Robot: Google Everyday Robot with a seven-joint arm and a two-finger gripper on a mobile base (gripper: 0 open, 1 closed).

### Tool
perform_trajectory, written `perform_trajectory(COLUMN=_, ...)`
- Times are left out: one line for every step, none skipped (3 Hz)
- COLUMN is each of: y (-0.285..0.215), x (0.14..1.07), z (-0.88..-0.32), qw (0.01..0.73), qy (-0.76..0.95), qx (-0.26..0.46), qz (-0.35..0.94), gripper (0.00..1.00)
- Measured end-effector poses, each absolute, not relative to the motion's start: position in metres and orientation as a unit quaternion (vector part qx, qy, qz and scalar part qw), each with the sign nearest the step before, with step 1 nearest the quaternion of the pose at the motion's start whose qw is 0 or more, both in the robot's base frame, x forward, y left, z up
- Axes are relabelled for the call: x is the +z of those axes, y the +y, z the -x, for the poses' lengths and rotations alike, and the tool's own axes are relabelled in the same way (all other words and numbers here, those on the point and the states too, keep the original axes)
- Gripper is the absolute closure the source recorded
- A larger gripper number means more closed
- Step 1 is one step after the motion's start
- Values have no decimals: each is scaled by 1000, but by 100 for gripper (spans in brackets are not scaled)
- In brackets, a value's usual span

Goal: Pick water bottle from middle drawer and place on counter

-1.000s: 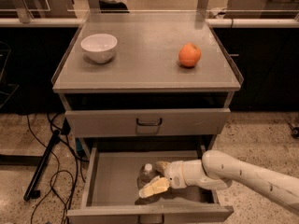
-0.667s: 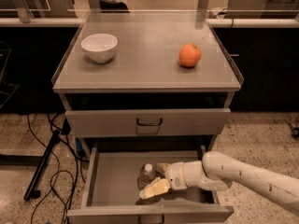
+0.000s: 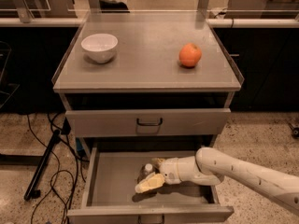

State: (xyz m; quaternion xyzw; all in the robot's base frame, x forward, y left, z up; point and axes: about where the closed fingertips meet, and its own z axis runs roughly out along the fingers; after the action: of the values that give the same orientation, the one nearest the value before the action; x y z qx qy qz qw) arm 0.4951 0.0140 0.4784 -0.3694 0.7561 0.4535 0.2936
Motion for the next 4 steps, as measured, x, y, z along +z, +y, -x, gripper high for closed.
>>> perform_trajectory(y=17, x=478, z=-496, qw=295, qy=750, qx=462, qz=371, gripper=0)
perform_trajectory(y=25, x=478, z=-502, qw=299, qy=746, qx=472, qz=362, gripper=0)
perform_trajectory(y=26, x=478, z=-503, qw=299, qy=745, qx=474, qz=361, gripper=14)
perform_trajectory(y=26, x=478, z=-503, qw=299, qy=745, qx=474, qz=361, gripper=38)
